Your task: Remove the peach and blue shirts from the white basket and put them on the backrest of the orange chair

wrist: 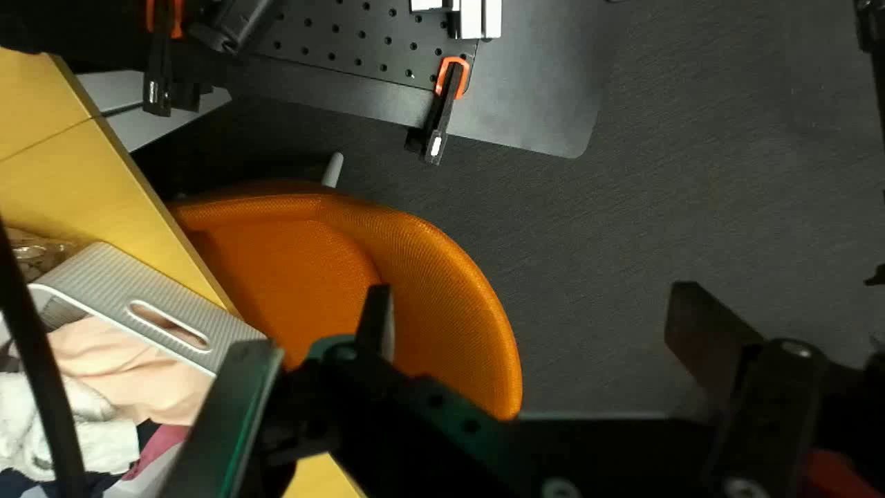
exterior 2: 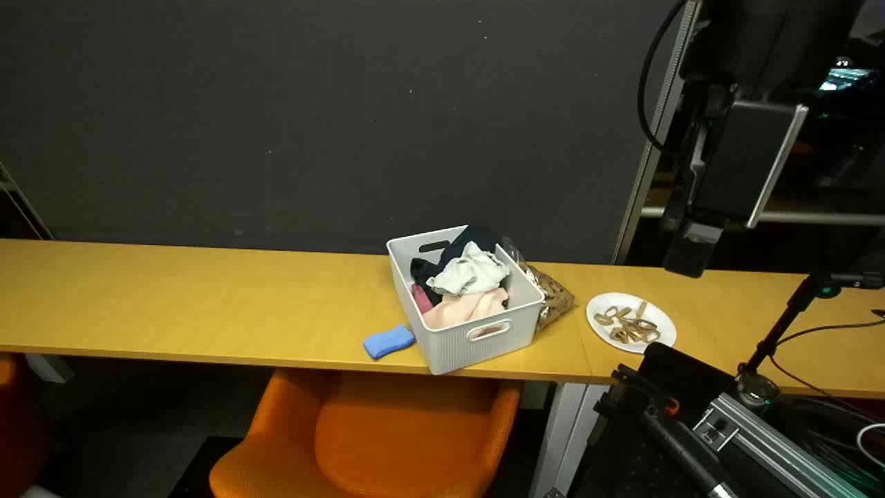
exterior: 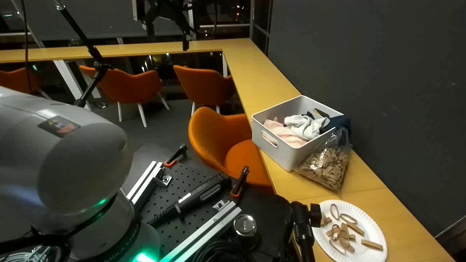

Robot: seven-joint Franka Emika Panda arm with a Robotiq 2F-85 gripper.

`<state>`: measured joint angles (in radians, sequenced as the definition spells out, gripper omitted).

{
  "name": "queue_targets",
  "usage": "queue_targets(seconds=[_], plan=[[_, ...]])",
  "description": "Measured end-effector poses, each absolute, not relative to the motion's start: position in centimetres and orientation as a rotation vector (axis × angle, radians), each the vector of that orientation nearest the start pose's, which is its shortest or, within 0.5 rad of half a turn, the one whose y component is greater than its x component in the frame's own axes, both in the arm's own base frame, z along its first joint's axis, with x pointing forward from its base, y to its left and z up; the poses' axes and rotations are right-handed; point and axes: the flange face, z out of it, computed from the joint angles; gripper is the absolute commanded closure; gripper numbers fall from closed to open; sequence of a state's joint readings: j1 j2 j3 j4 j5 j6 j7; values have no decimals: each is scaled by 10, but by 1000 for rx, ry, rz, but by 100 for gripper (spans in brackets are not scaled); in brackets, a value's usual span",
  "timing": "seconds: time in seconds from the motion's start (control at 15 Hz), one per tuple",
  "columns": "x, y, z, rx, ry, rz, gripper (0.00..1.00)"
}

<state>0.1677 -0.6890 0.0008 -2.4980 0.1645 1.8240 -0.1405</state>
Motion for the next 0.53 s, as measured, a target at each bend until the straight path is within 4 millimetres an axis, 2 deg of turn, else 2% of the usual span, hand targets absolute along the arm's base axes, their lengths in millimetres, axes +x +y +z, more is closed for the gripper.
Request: queue_targets(seconds=[0.33,0.53], plan=[[342,70,515,-2963,-395,-44,0],[369,63,517,-3006,-382,-164,0]])
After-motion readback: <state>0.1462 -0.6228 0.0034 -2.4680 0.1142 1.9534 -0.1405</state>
